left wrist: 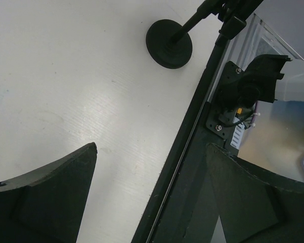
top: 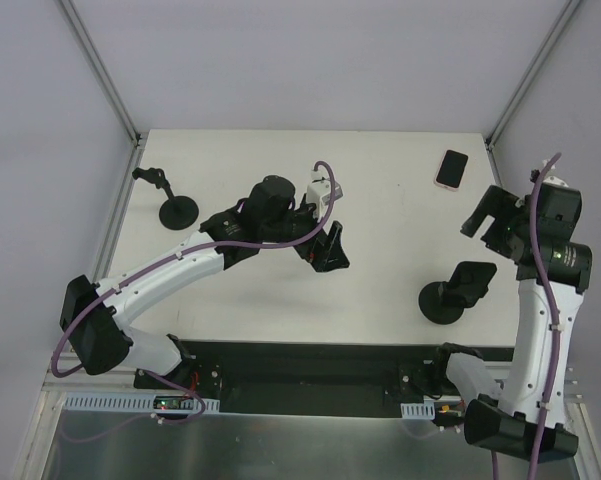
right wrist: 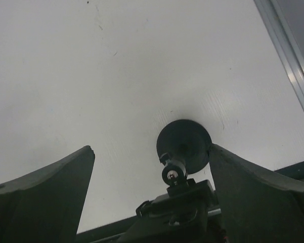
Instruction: Place the phone on the phone stand
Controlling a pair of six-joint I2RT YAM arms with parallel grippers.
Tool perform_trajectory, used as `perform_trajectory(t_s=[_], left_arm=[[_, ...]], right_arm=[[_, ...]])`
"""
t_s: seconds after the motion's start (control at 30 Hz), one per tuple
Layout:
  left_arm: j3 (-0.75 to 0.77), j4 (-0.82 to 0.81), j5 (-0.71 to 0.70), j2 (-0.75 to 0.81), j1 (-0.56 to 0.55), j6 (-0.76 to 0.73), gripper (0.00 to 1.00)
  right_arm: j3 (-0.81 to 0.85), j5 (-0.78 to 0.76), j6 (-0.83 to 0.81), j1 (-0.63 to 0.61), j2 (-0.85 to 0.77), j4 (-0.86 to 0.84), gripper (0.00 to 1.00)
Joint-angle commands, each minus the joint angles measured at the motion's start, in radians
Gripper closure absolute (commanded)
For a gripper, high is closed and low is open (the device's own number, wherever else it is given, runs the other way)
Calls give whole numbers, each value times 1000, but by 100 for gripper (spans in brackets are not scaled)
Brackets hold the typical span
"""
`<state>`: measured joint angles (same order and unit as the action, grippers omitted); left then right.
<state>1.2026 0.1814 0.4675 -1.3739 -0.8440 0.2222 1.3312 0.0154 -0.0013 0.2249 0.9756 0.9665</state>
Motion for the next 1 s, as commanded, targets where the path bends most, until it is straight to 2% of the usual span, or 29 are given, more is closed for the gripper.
perform_trajectory(t_s=[0.0,0.2,0.83,0.97], left_arm=[[0,-31,31,18,-10,3,12],[2,-30,31,9,-12,-1,13],[0,-30,36,-10,-12,0,12],[0,-31,34,-10,-12,-1,12]], right_arm=[[-49,109,-75,4,-60,121,3],[-69,216,-152,2,-67,221,3],[-109,-9,-163,-53,-112,284,1],[-121,-64,-135,-53,-113,282,10]])
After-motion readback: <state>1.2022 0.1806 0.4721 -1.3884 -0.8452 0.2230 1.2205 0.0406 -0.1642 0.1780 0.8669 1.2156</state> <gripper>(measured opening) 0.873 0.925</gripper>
